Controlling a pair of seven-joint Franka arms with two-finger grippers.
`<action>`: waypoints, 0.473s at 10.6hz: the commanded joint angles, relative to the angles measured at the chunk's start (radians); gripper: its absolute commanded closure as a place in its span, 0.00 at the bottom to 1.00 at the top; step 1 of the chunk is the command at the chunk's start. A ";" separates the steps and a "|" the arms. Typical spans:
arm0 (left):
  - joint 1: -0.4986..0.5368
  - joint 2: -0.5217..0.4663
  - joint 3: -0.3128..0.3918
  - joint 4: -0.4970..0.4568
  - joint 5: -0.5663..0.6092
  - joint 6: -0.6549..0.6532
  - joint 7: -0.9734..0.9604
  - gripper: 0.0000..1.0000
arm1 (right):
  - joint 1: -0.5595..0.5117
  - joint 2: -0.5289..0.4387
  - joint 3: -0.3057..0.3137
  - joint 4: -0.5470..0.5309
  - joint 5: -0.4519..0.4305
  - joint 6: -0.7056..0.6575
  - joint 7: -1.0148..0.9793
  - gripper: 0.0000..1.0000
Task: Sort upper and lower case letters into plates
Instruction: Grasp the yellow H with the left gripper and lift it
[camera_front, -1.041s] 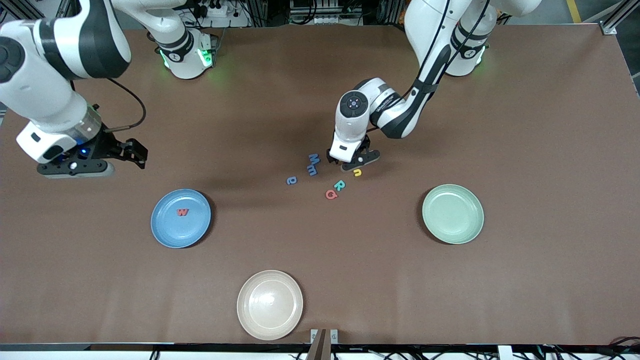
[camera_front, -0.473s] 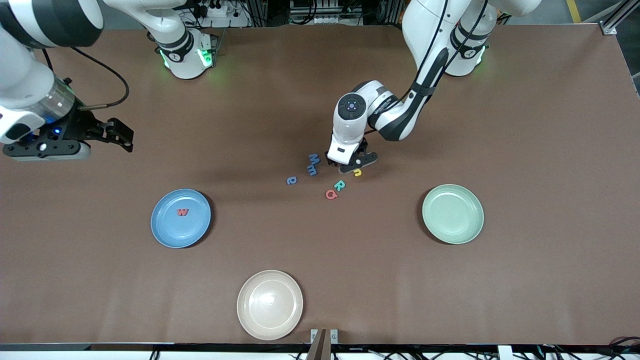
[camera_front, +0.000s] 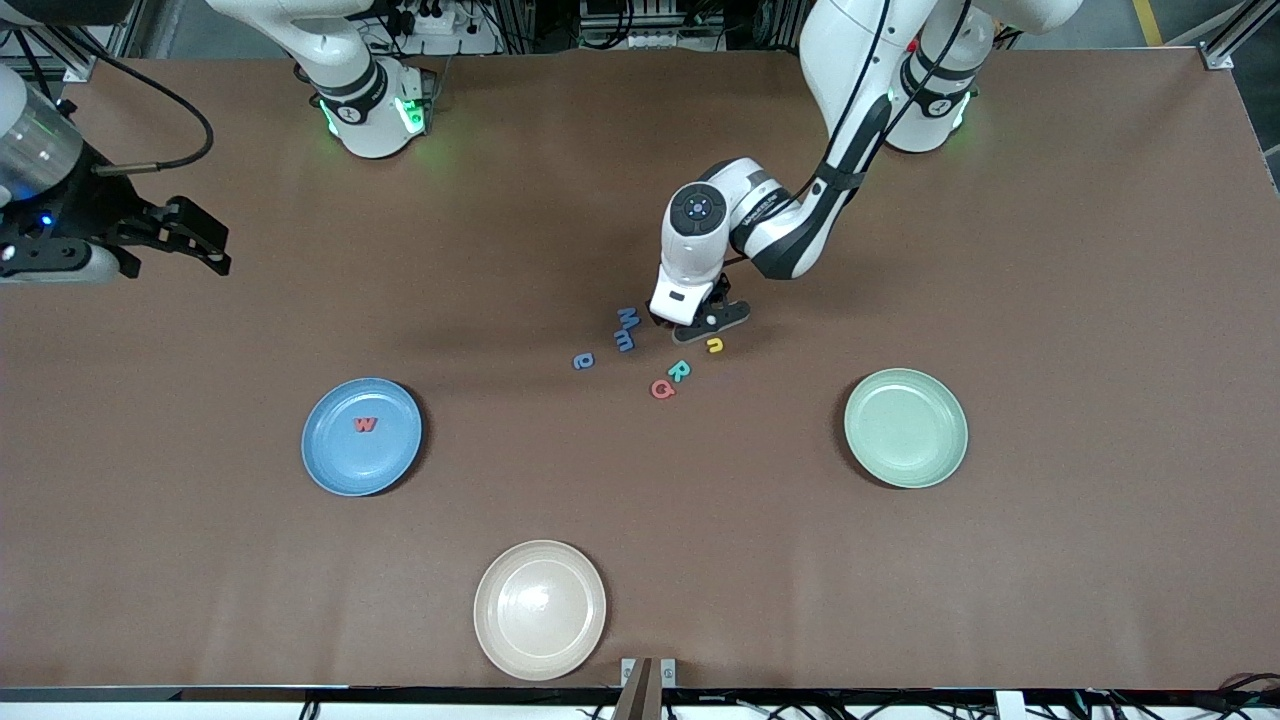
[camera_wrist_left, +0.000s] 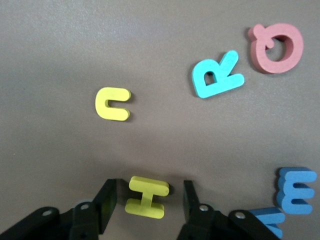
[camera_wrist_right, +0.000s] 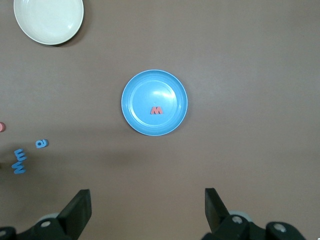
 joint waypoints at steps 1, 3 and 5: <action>-0.010 0.014 0.000 0.016 0.025 0.005 -0.037 0.53 | -0.017 -0.015 0.007 0.029 0.024 -0.043 -0.017 0.00; -0.019 0.013 0.000 0.014 0.025 0.005 -0.046 0.53 | -0.014 -0.017 0.009 0.052 0.026 -0.049 -0.017 0.00; -0.023 0.014 0.000 0.014 0.025 0.005 -0.051 0.70 | -0.014 -0.037 0.014 0.044 0.041 -0.049 -0.014 0.00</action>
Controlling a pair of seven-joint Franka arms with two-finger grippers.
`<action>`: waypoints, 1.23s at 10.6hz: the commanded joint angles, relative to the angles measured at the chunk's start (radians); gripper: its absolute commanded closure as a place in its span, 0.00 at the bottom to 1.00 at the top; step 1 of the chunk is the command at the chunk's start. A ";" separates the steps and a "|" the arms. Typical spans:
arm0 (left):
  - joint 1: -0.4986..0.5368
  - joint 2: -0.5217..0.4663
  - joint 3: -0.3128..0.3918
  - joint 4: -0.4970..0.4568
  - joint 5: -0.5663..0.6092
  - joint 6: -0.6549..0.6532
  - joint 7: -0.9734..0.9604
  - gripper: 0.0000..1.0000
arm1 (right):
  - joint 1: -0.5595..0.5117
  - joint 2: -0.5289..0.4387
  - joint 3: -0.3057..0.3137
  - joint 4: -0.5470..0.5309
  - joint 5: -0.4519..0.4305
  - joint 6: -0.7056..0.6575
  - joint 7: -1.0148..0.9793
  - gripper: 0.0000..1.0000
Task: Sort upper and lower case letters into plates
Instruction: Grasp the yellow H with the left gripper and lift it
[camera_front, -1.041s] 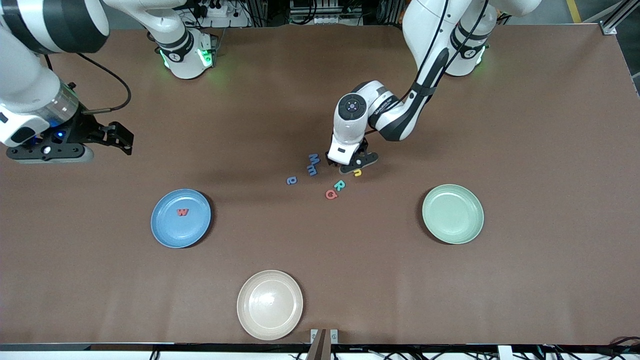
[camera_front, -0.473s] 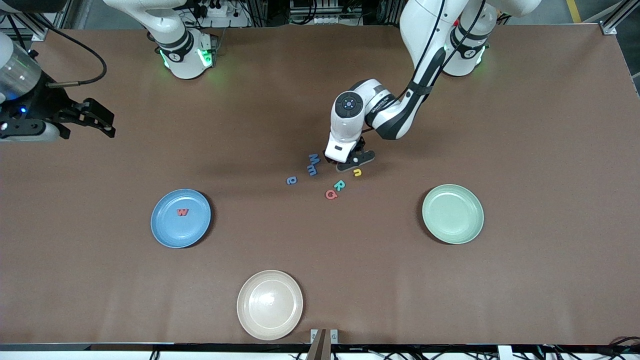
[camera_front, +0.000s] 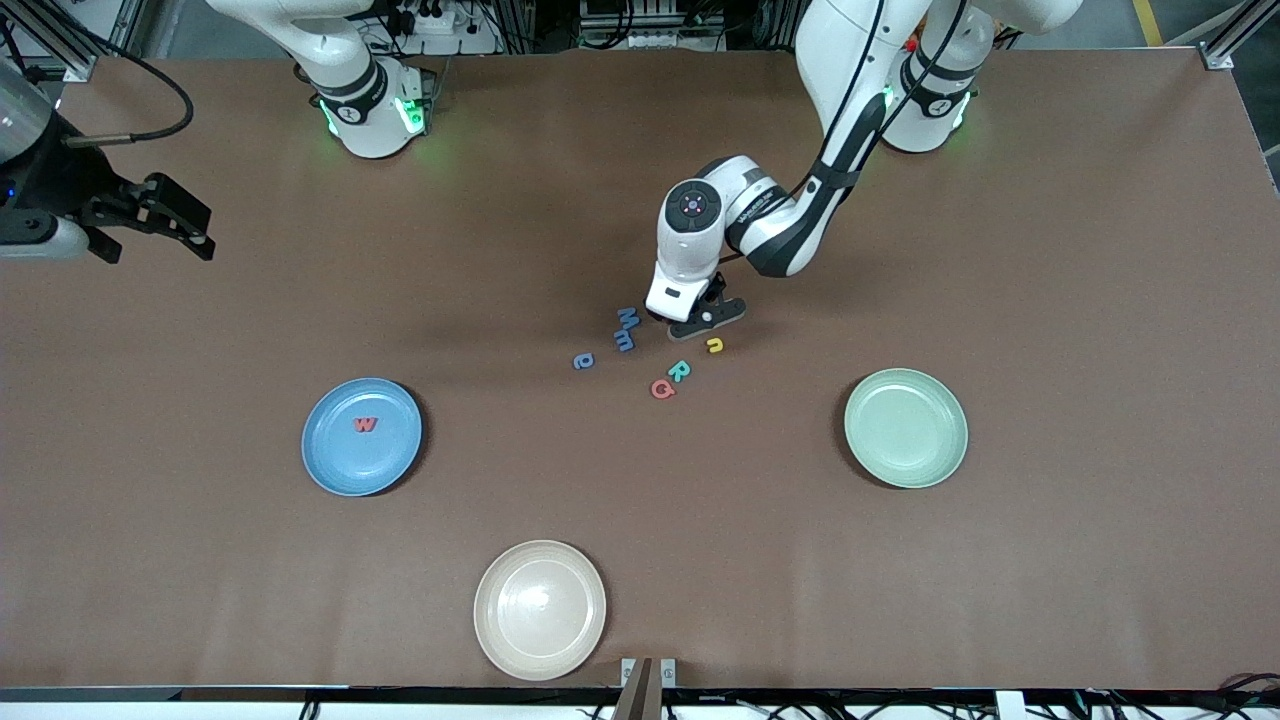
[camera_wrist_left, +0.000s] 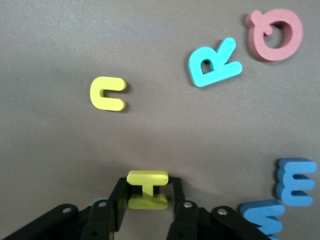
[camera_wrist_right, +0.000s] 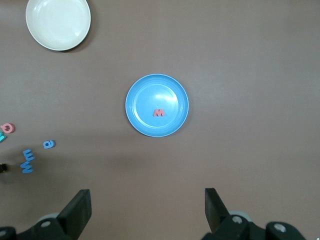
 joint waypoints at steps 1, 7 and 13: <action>-0.009 0.009 0.002 0.012 0.025 0.003 -0.044 0.83 | -0.014 -0.020 0.011 0.003 0.030 -0.014 -0.011 0.00; 0.054 -0.054 0.005 0.015 0.026 -0.105 0.040 1.00 | -0.016 -0.012 0.011 0.011 0.046 -0.045 -0.009 0.00; 0.273 -0.192 0.000 0.015 0.014 -0.277 0.345 1.00 | 0.004 0.026 0.011 0.034 0.044 -0.043 -0.001 0.00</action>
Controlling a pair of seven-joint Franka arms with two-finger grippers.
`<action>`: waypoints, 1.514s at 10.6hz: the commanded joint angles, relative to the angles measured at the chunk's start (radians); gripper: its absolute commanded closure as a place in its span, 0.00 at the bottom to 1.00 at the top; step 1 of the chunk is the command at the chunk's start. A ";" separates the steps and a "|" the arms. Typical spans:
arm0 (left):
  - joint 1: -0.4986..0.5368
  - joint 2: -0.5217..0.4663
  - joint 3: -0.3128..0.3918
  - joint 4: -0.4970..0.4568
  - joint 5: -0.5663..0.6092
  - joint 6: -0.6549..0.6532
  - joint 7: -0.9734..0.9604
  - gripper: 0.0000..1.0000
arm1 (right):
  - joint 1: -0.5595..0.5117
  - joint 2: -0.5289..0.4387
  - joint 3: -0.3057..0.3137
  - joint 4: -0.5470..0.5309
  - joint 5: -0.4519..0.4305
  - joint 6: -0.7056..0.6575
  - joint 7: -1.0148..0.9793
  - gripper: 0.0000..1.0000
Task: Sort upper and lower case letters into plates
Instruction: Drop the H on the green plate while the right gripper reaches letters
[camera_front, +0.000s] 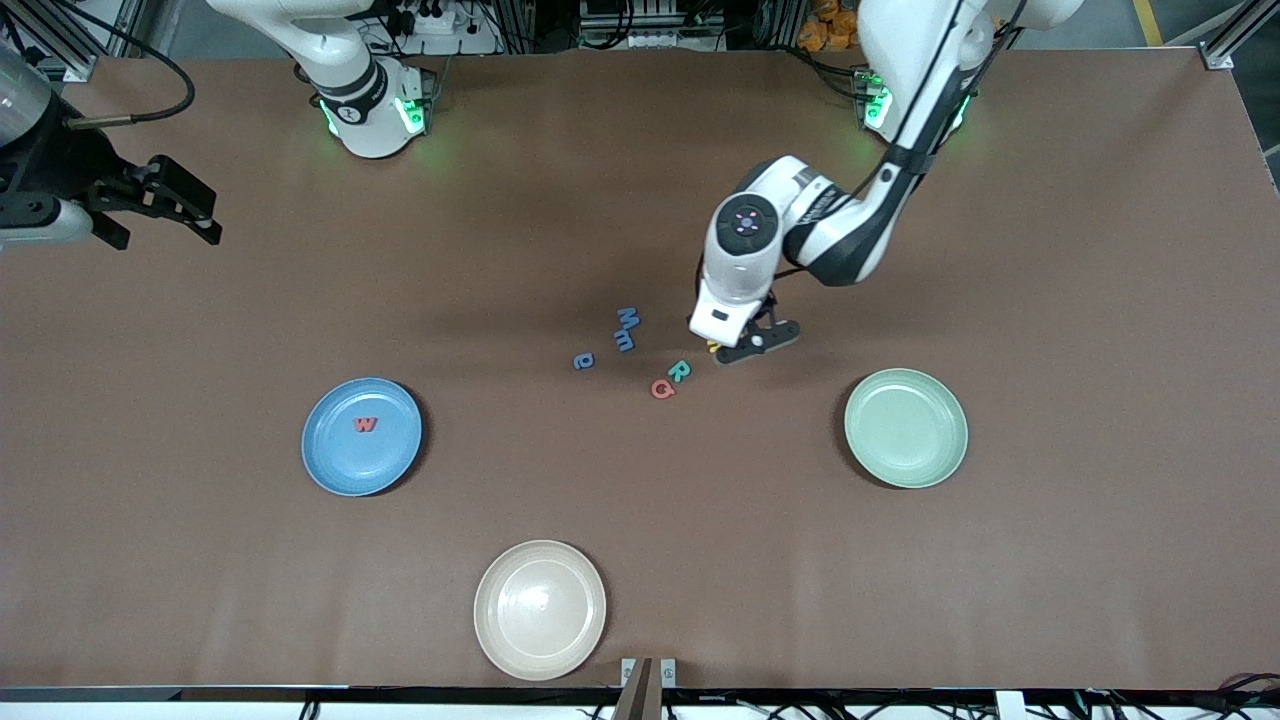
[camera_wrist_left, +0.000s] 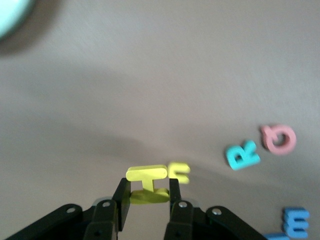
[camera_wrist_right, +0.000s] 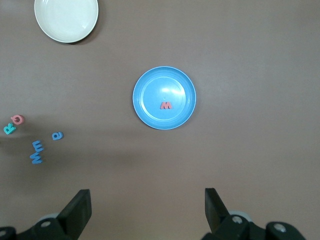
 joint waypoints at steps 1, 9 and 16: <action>0.142 -0.043 -0.010 -0.017 0.008 -0.040 0.173 1.00 | 0.010 0.045 0.006 0.039 0.019 -0.008 -0.007 0.00; 0.422 0.035 -0.008 0.070 0.007 -0.043 0.528 0.71 | 0.220 0.326 0.078 0.024 0.003 0.210 0.020 0.00; 0.426 0.031 -0.008 0.084 0.005 -0.043 0.509 0.00 | 0.423 0.597 0.078 -0.085 -0.063 0.611 0.489 0.00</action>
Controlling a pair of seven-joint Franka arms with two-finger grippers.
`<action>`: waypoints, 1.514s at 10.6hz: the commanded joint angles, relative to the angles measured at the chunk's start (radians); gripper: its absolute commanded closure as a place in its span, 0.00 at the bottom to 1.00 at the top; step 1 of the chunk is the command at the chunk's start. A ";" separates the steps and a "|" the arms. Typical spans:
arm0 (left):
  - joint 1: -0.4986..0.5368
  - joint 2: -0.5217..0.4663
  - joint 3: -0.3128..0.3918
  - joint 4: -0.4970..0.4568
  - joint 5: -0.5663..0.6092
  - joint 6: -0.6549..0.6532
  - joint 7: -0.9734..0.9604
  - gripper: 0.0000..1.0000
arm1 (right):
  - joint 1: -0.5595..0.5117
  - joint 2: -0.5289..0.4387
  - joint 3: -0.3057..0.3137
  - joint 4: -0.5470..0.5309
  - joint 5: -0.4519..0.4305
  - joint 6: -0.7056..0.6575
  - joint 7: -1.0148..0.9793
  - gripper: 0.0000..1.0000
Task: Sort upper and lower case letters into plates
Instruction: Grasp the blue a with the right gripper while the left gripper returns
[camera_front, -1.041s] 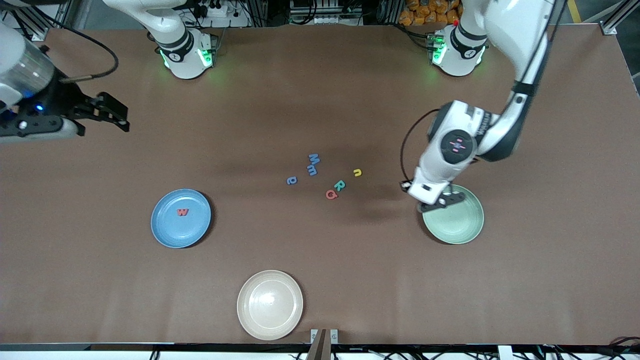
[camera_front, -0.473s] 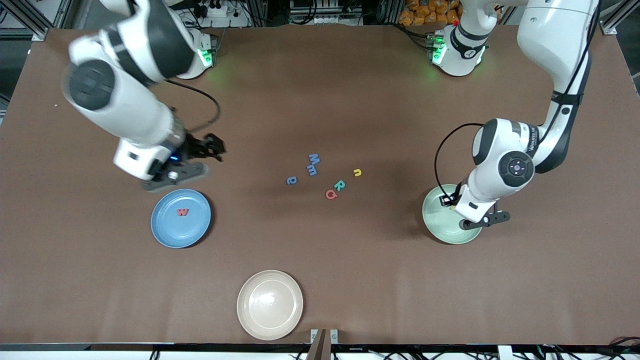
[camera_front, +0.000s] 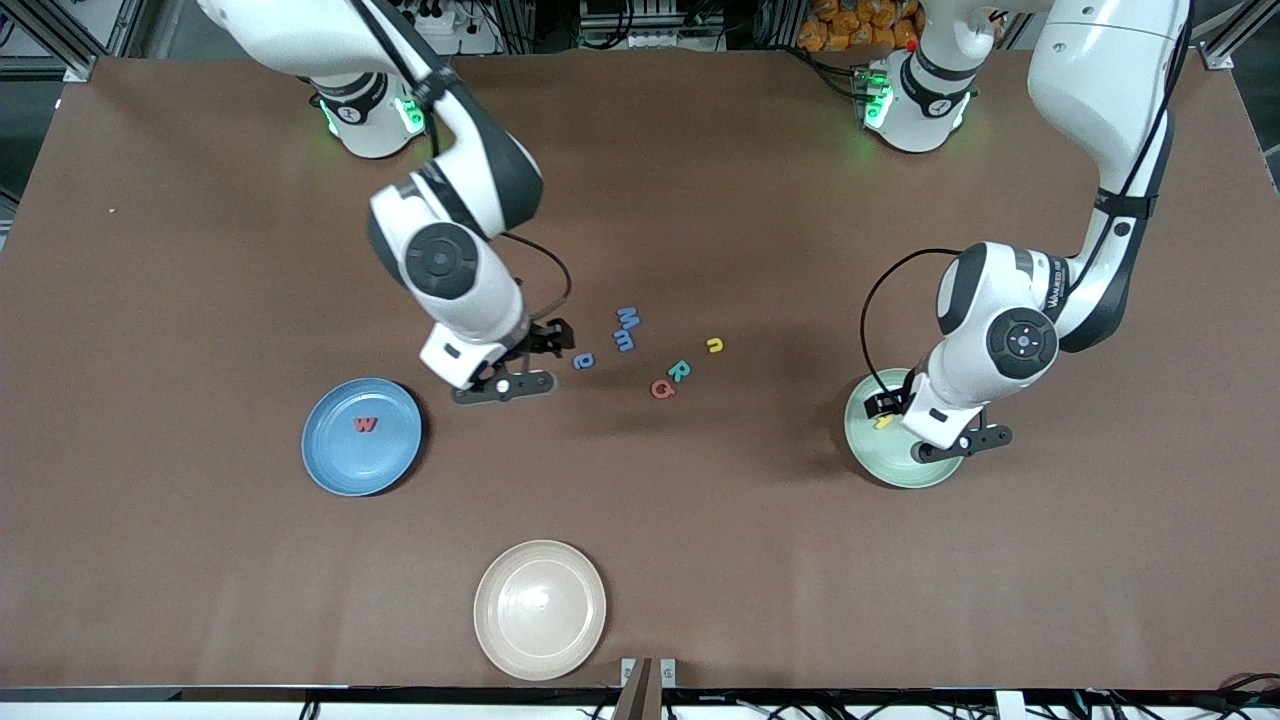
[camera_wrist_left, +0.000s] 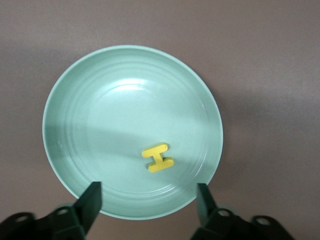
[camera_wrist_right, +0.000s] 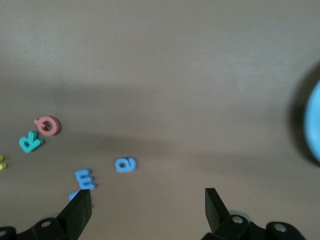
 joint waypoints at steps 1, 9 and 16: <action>-0.002 -0.002 -0.002 0.020 0.004 -0.014 -0.018 0.00 | 0.021 0.076 0.000 -0.003 -0.019 0.080 0.103 0.05; -0.120 -0.014 -0.016 0.055 0.005 -0.015 -0.330 0.00 | 0.087 0.156 -0.001 -0.167 -0.132 0.373 0.260 0.14; -0.213 -0.011 -0.016 0.078 0.005 -0.015 -0.508 0.00 | 0.087 0.161 -0.001 -0.170 -0.132 0.373 0.282 0.41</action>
